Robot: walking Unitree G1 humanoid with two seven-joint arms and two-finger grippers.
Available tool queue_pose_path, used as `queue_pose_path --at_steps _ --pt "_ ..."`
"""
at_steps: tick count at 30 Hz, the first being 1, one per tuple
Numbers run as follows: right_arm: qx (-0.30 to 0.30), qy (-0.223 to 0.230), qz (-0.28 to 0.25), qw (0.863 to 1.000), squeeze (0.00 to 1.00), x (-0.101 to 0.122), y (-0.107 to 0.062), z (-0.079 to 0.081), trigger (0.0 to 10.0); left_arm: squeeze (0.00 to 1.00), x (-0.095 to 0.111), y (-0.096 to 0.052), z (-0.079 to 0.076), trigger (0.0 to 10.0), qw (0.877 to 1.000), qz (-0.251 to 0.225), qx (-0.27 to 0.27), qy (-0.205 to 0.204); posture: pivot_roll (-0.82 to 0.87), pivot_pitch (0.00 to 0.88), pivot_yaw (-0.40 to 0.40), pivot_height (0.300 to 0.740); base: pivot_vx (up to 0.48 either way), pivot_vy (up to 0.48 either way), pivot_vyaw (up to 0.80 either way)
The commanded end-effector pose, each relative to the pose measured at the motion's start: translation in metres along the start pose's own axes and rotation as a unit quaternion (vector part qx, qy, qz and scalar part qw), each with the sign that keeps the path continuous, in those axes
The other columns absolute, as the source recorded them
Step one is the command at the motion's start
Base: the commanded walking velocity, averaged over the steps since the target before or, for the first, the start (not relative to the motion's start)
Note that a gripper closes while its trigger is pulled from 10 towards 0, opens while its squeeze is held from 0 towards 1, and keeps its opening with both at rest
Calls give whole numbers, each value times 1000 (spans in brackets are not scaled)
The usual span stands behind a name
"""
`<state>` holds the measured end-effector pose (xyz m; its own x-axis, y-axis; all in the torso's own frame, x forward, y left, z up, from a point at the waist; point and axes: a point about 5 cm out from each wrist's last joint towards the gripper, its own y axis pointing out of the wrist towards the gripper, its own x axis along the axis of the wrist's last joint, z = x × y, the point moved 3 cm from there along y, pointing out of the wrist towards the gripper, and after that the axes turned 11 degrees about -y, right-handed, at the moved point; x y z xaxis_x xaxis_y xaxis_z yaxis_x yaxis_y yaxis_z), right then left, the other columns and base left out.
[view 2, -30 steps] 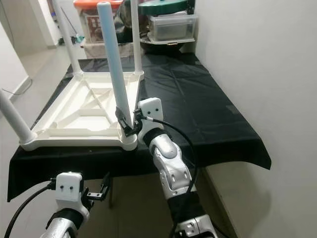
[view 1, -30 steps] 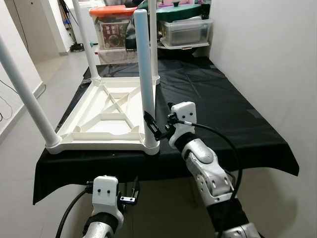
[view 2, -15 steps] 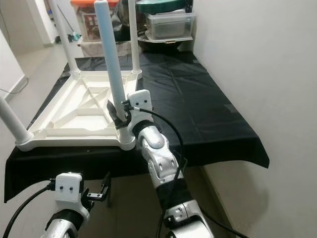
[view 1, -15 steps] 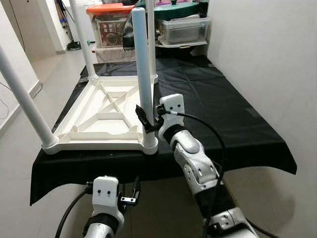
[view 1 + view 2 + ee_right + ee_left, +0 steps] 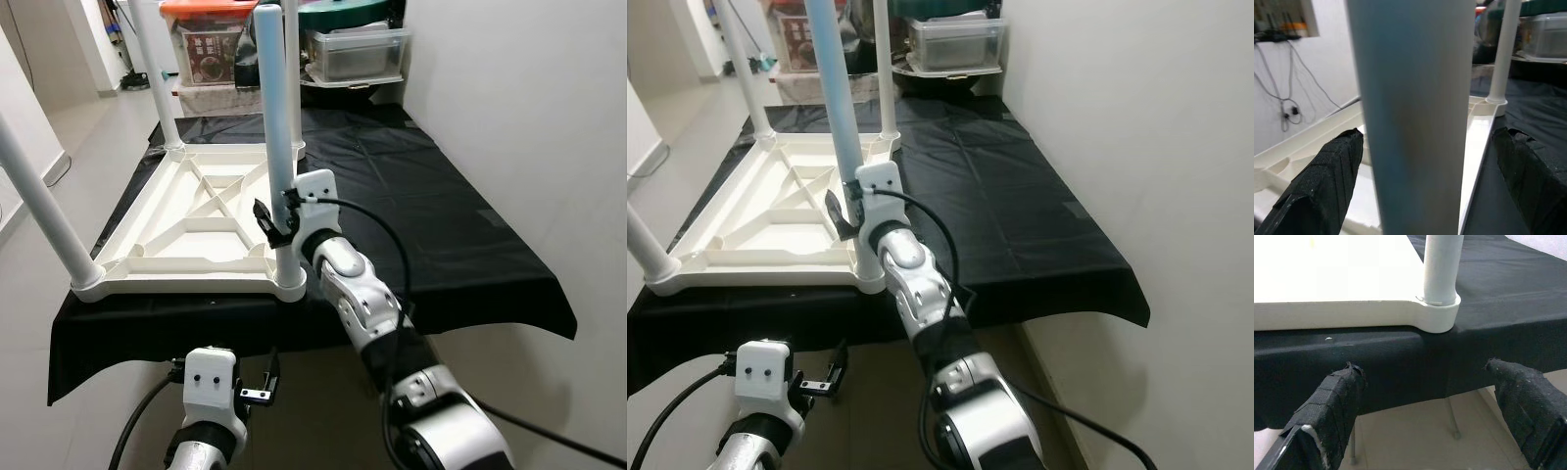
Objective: Building children table
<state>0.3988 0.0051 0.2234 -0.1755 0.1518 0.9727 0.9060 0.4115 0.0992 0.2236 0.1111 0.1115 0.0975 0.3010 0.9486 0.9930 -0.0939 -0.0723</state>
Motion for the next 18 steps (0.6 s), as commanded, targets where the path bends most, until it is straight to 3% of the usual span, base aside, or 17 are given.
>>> queue_pose_path --at_steps 1,5,6,10,12,18 --pt "12 16 -4 1000 0 6 4 19 10000 0 -4 -2 0 10000 1000 9 8 -5 89 51 -31 740 0 0 0" --pt "3 14 -4 1000 0 11 8 17 10000 0 -4 -2 -1 10000 1000 8 8 -5 91 51 -34 740 0 0 0" --pt "1 16 -6 1000 0 13 11 17 0 0 -3 -3 -2 10000 1000 8 8 -4 96 55 -40 740 0 0 0" --pt "-2 24 -6 1000 0 16 15 15 0 0 -2 -4 -4 10000 1000 5 7 0 101 58 -38 740 0 0 0" --pt "8 60 -20 998 0 23 20 13 0 0 2 -6 -9 10000 1000 -3 -1 12 110 70 -37 740 0 0 0" --pt "15 95 -34 995 0 32 26 6 0 0 5 -10 -14 10000 1000 -5 -9 17 120 92 -35 740 0 0 0"
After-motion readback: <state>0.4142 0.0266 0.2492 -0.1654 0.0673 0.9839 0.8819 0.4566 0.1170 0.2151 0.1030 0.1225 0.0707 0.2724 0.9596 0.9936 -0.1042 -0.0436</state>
